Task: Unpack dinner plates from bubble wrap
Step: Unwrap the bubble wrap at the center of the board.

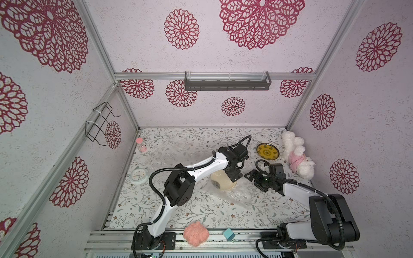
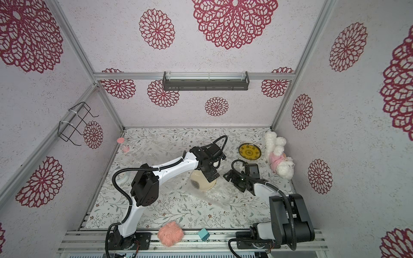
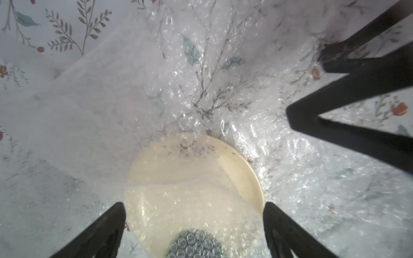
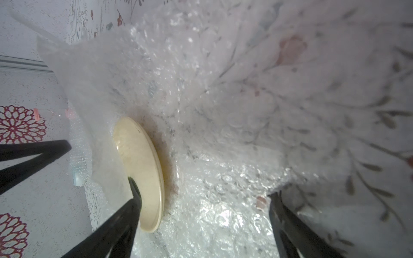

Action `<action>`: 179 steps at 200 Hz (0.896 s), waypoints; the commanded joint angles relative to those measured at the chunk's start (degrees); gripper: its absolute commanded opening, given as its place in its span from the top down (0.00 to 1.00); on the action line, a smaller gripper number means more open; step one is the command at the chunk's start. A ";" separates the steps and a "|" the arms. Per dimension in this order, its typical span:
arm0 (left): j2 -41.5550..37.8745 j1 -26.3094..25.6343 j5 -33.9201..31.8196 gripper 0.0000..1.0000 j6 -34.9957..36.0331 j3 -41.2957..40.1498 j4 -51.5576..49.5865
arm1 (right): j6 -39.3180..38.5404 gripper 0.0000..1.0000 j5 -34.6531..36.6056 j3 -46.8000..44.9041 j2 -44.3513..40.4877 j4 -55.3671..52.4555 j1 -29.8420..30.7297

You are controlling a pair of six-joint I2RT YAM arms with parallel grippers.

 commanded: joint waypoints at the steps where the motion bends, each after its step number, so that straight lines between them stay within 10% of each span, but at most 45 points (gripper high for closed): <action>1: 0.21 -0.86 -3.85 0.03 -0.12 1.32 0.71 | 1.74 0.08 -1.46 -1.02 -0.73 1.52 -1.28; 179: 13.82 -1.31 -13.19 0.01 -16.00 16.69 4.33 | 7.21 0.08 -3.74 -5.04 -5.38 6.35 -4.33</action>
